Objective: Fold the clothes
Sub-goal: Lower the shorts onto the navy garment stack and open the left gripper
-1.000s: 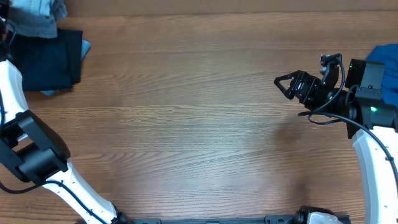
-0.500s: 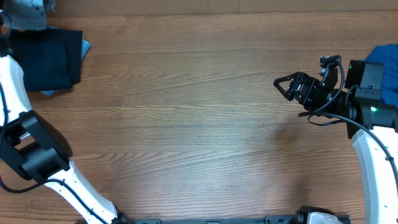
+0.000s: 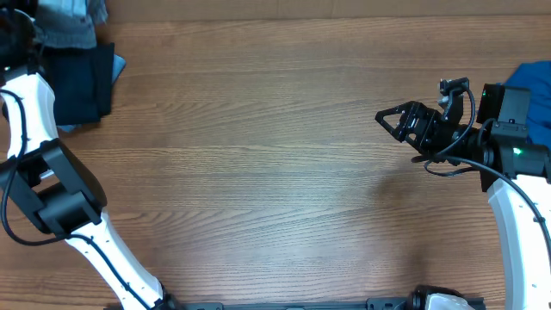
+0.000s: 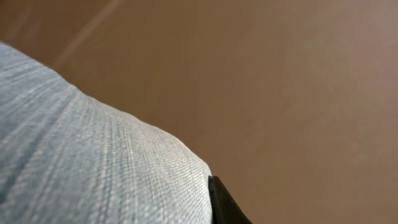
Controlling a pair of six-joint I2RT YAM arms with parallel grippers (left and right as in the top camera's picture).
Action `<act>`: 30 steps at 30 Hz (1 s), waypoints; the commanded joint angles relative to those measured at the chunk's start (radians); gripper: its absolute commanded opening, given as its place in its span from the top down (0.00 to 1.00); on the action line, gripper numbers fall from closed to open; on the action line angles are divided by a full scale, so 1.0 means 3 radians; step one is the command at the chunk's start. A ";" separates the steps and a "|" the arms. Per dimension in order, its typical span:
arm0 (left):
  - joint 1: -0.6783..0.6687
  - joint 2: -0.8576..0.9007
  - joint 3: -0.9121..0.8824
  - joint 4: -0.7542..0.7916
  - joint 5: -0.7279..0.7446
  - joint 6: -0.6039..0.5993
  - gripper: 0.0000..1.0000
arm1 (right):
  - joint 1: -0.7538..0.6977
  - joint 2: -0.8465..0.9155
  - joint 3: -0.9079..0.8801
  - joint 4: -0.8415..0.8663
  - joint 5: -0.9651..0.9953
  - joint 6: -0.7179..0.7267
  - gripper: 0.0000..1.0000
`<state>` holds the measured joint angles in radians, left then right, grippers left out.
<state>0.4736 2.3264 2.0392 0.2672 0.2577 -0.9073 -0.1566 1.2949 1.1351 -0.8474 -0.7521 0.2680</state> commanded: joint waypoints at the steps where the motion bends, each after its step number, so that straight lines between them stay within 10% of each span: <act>1: 0.0015 0.0043 0.0156 -0.0060 0.0318 0.0226 0.90 | -0.0006 -0.0009 0.0074 0.0011 -0.0038 -0.0022 0.00; 30: 0.0629 -0.0818 0.0156 -0.3329 0.0416 0.0785 0.94 | -0.0006 -0.0009 0.0074 0.0038 -0.0017 -0.0023 0.00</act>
<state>0.6384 2.1338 2.0571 -0.6586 0.4328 -0.7540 -0.1566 1.2949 1.1351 -0.8387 -0.7517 0.2680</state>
